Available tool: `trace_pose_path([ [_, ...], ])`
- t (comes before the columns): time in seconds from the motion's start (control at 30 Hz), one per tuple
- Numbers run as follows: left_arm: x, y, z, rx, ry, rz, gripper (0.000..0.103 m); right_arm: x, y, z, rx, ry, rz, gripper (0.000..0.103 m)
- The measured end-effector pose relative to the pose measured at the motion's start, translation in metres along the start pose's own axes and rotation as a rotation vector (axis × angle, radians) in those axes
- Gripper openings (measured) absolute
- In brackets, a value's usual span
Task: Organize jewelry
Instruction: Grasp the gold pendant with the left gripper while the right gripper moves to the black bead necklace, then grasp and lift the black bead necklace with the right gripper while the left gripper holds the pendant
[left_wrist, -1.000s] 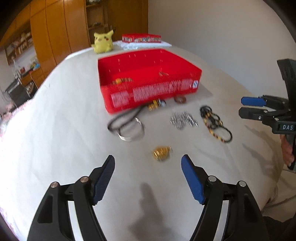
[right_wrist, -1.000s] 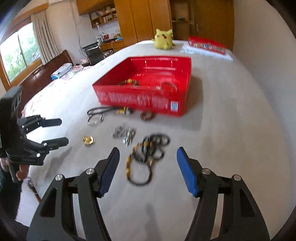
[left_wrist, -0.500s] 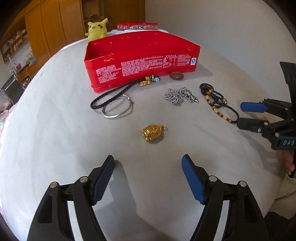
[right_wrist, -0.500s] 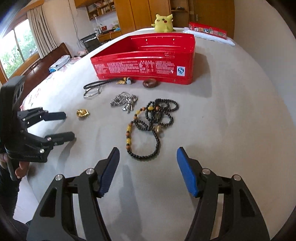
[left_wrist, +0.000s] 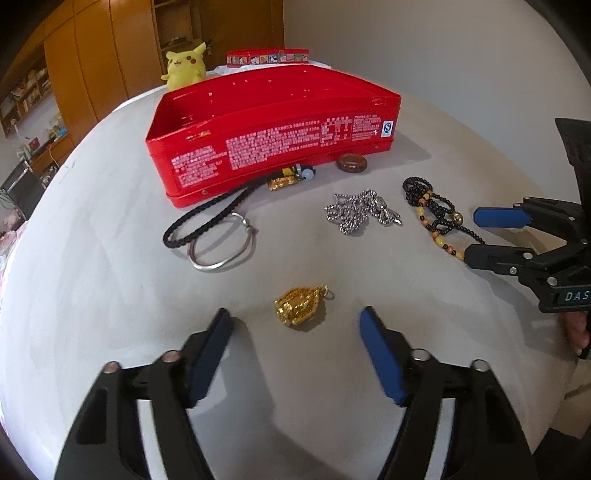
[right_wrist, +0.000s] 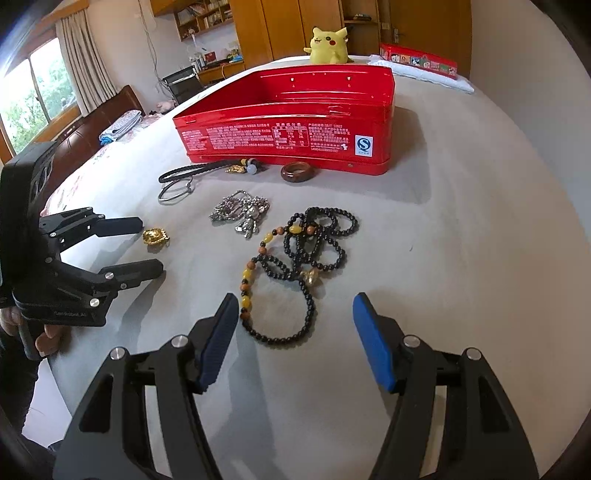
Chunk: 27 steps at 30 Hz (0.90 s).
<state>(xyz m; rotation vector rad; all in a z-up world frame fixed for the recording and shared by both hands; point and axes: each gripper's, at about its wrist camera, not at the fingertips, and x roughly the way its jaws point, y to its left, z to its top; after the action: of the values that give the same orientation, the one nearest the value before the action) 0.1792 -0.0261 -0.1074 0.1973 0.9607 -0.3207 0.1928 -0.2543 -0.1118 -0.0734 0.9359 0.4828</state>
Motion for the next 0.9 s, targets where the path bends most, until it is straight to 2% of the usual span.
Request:
trace_pose_path([
  [0.03,0.000,0.000,0.001,0.002,0.000,-0.001,0.054,0.001,-0.001,0.001,0.000,0.000,0.000,0.064],
  [0.07,0.000,0.000,0.002,0.001,0.001,-0.004,0.051,0.001,-0.001,0.003,0.000,-0.001,0.000,0.064],
  [0.13,0.001,0.001,0.005,-0.006,0.005,-0.016,0.033,0.003,-0.001,0.004,-0.002,-0.002,0.001,0.064],
  [0.2,0.000,0.003,0.006,-0.015,0.011,-0.026,0.023,0.004,0.000,0.005,-0.006,-0.002,0.000,0.064],
  [0.37,-0.003,0.002,0.004,-0.022,0.011,-0.022,0.023,0.005,-0.003,0.008,-0.007,-0.005,-0.006,0.064],
  [0.53,-0.004,0.001,0.003,-0.027,0.007,-0.023,0.023,0.013,-0.001,0.013,-0.023,0.003,-0.005,0.074],
  [0.7,-0.004,0.000,0.003,-0.030,0.002,-0.020,0.023,0.024,0.003,0.022,-0.058,0.012,-0.025,0.076],
  [0.8,-0.004,0.001,0.002,-0.036,0.000,-0.024,0.023,0.032,0.003,0.030,-0.064,0.020,-0.030,0.072],
  [0.87,-0.005,0.002,0.002,-0.039,-0.003,-0.026,0.023,0.034,0.005,0.033,-0.084,0.022,-0.039,0.062],
  [0.9,-0.005,0.002,0.001,-0.041,-0.004,-0.028,0.023,0.035,0.006,0.033,-0.093,0.023,-0.037,0.050],
])
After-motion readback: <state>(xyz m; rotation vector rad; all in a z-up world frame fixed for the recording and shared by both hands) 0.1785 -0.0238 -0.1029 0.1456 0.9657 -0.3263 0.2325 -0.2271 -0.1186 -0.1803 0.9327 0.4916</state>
